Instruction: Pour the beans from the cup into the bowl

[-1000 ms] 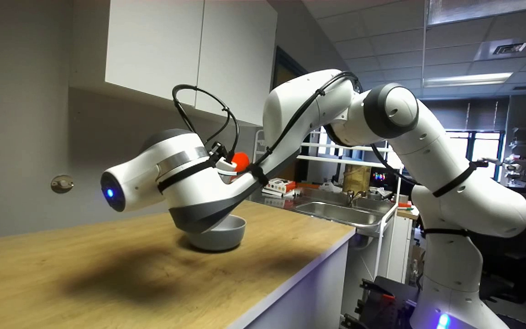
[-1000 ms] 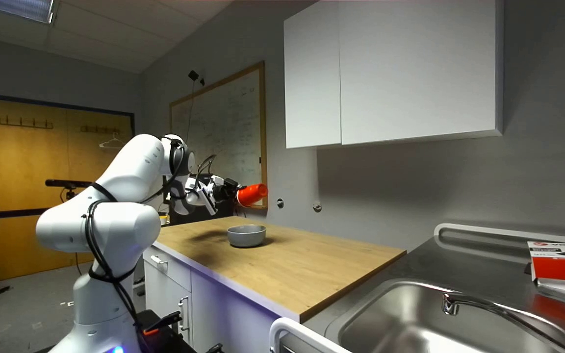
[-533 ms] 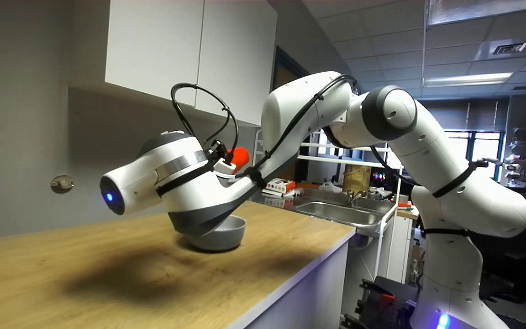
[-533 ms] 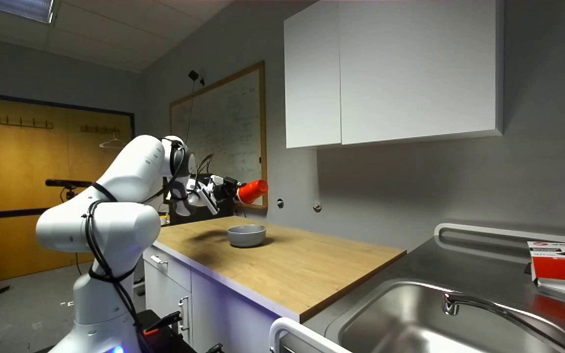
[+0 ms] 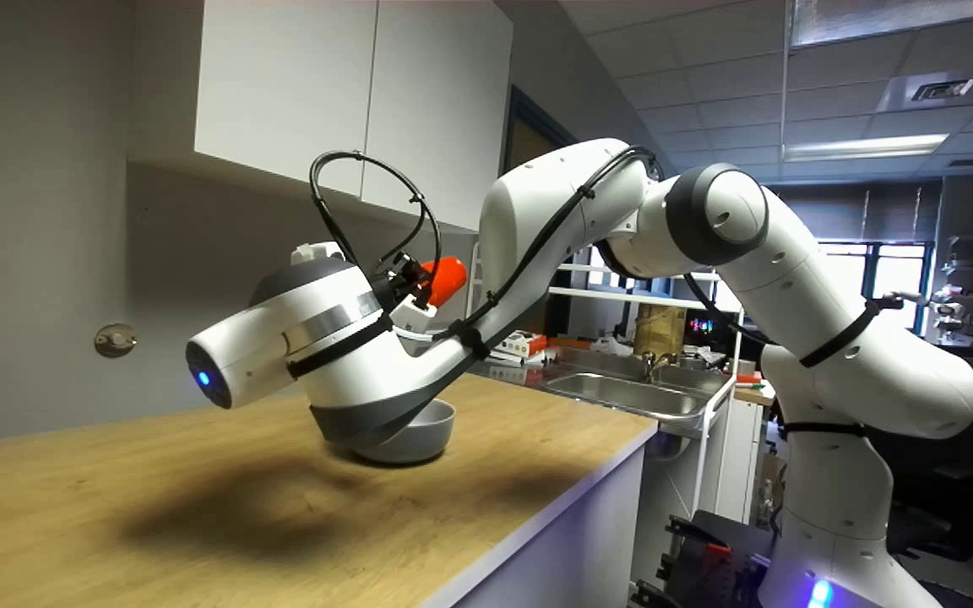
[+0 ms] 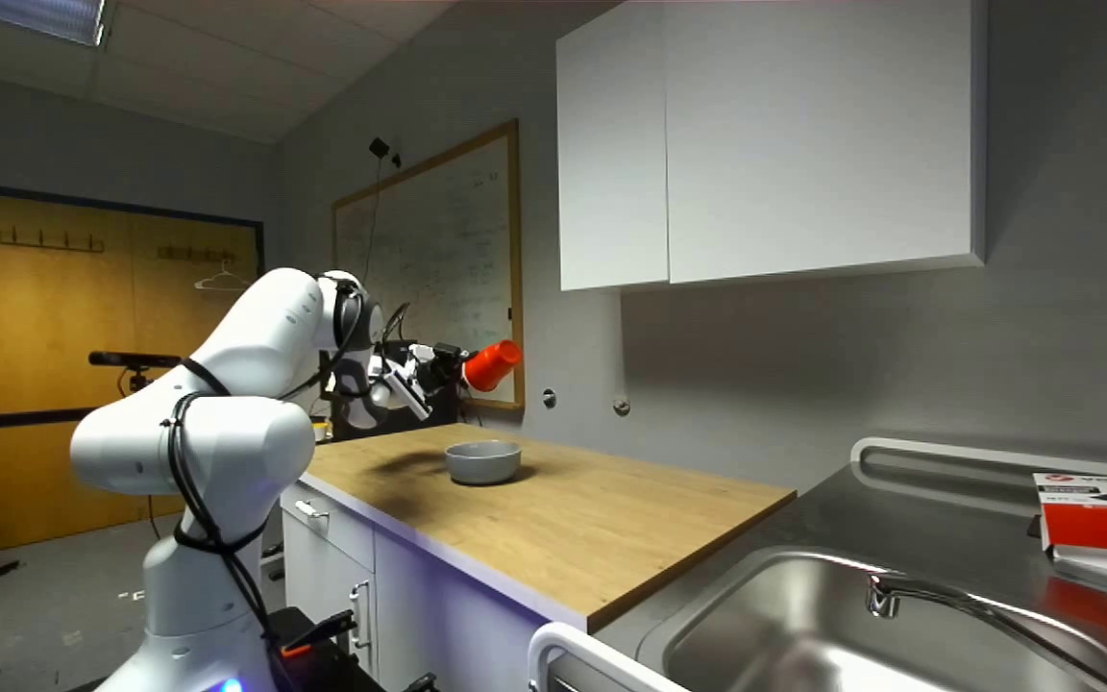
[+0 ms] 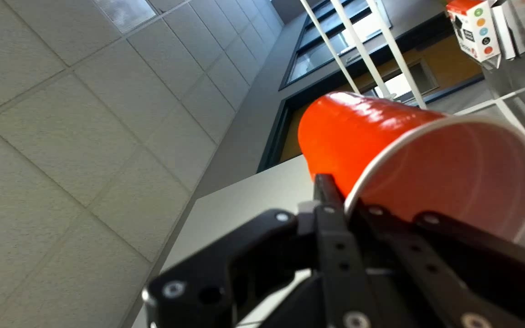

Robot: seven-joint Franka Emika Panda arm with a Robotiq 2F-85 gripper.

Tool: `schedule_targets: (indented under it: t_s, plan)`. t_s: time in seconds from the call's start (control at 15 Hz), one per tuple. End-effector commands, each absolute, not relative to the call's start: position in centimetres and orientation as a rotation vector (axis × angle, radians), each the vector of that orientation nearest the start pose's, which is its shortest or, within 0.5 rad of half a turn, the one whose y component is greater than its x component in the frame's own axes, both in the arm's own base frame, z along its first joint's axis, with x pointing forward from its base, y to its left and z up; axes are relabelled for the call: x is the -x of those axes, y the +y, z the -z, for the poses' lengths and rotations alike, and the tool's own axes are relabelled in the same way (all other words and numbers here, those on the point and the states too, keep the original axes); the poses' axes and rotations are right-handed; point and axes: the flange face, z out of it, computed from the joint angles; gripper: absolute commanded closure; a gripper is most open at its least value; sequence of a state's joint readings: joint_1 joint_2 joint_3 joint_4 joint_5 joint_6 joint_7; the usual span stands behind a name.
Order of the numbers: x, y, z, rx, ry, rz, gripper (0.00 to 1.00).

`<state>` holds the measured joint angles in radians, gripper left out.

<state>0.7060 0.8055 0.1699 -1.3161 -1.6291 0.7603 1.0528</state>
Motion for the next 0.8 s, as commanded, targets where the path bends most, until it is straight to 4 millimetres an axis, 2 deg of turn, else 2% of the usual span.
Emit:
schedule_targets:
  t_s: [0.0,0.53,0.73]
  plan:
    - [-54.37,38.09,-37.04,-1.181,-0.343,-0.674,0.97]
    - [-54.01,38.07,-37.01,-1.153,-0.335,-0.626,0.95]
    - [-53.94,38.06,-37.05,-1.154,-0.334,-0.614,0.98]
